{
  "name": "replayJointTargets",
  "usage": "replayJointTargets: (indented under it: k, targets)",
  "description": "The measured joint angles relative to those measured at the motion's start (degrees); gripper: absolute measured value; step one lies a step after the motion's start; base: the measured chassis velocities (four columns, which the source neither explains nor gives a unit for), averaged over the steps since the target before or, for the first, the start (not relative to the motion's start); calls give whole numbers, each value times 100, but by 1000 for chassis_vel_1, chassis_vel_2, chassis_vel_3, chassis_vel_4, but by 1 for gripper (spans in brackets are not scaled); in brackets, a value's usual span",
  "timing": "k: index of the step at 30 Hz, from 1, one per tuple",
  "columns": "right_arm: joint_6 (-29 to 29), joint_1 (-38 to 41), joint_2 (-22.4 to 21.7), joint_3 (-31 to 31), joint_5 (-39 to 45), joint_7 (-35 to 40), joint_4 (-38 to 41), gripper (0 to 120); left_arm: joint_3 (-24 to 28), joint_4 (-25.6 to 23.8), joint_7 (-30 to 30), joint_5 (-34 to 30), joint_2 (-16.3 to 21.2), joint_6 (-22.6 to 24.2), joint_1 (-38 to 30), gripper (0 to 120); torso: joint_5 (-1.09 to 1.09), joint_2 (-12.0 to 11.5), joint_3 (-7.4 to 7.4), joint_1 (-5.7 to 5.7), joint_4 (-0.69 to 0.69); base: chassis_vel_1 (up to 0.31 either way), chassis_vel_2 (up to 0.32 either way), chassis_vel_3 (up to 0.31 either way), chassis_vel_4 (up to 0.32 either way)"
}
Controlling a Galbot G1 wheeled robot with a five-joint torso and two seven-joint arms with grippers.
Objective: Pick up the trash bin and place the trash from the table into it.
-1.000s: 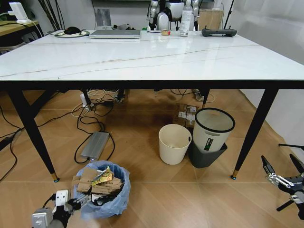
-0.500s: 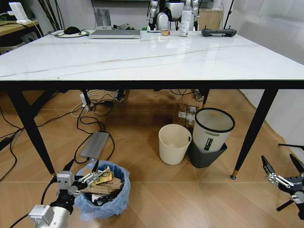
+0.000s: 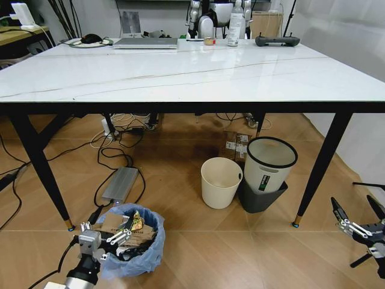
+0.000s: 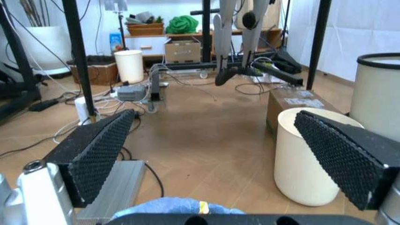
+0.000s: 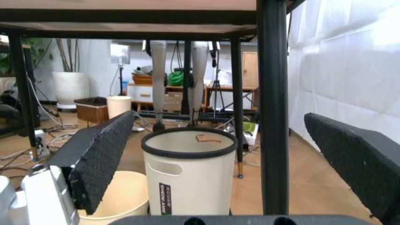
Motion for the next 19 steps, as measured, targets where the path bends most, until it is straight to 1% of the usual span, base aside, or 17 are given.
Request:
replayJointTargets:
  k: [19]
  targets:
    - [0, 0, 0, 0, 0, 0, 0, 100, 0, 5, -12, -24, 8, 43, -2, 100, 0, 0, 0, 0, 0, 0, 0, 0, 0]
